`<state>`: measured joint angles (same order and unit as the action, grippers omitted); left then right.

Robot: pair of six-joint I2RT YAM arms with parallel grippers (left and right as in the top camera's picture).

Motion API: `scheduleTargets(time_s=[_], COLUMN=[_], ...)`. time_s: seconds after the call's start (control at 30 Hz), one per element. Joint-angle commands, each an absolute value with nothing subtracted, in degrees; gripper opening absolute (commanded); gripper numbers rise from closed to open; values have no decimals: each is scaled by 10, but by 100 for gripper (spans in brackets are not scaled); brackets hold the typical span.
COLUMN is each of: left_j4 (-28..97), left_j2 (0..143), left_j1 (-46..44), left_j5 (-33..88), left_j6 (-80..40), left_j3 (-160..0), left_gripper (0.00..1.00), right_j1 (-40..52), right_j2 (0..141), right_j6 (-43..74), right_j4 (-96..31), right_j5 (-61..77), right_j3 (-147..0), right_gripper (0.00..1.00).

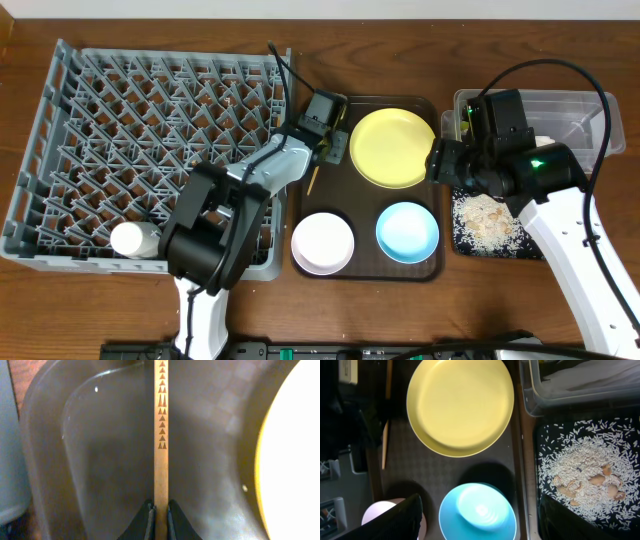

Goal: Sort waste into correct bins and load items into the dishwasher
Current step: 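Grasp the second chopstick with the left gripper and place it in the rack, then reach the left gripper to the light-blue bowl and grasp its rim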

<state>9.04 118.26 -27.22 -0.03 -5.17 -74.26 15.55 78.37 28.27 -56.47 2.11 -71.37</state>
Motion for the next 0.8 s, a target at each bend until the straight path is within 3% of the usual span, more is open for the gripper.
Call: scheduleTargets(time_s=[0.0, 0.37, 0.5, 0.77], left_j4=[111, 328, 391, 381], left_j2=[1099, 876, 881, 941], left_j1=[-274, -249, -225, -212], left_j5=[6, -55, -81, -45], left_j6=[-82, -90, -89, -89], left_j3=[-743, -743, -732, -688], left_gripper=[8, 8, 8, 8], right_j1=[158, 158, 158, 158], right_j2=[788, 788, 788, 788], right_j6=[283, 283, 283, 283], right_j4=[-566, -564, -563, -564], right_j5=[20, 20, 20, 20], right_j3=[-711, -711, -711, -711], right_gripper=[72, 73, 73, 73])
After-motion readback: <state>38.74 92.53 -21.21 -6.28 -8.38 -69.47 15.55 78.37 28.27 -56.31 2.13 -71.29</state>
